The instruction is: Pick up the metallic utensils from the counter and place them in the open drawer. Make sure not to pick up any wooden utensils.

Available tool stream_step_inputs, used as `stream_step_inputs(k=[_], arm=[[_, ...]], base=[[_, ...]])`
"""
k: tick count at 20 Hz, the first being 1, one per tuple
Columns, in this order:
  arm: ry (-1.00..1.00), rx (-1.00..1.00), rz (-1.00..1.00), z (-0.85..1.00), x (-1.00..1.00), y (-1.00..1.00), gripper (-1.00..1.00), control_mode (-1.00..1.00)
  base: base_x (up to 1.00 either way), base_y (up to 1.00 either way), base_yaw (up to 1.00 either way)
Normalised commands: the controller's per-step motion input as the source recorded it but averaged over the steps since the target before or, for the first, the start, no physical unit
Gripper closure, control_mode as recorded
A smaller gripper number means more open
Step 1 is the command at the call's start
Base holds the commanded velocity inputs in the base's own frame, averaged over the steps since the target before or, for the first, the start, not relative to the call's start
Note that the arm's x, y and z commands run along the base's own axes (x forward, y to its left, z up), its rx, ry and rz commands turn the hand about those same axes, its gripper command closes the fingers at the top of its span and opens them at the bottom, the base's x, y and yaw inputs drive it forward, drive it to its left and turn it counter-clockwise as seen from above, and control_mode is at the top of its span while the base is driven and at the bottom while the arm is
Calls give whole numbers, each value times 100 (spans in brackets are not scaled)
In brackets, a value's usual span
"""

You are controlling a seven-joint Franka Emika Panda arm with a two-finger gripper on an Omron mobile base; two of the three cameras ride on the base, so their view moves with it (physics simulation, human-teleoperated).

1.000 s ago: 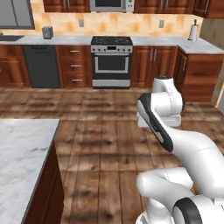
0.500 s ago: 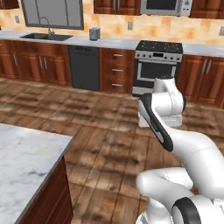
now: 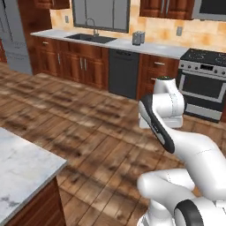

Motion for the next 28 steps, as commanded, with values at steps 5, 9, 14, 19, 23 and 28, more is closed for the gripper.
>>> stream_step_inputs(k=[5,9,14,19,23,28], arm=[[0,0,0,0,0,0,100,100],[0,0,0,0,0,0,100,100],[0,0,0,0,0,0,100,100],[0,0,0,0,0,0,100,100],[0,0,0,0,0,0,100,100],[0,0,0,0,0,0,100,100]], base=[[100,-100,28],[100,-98,39],[100,-85,43],[100,-50,35],[100,-39,33],[100,-26,32]])
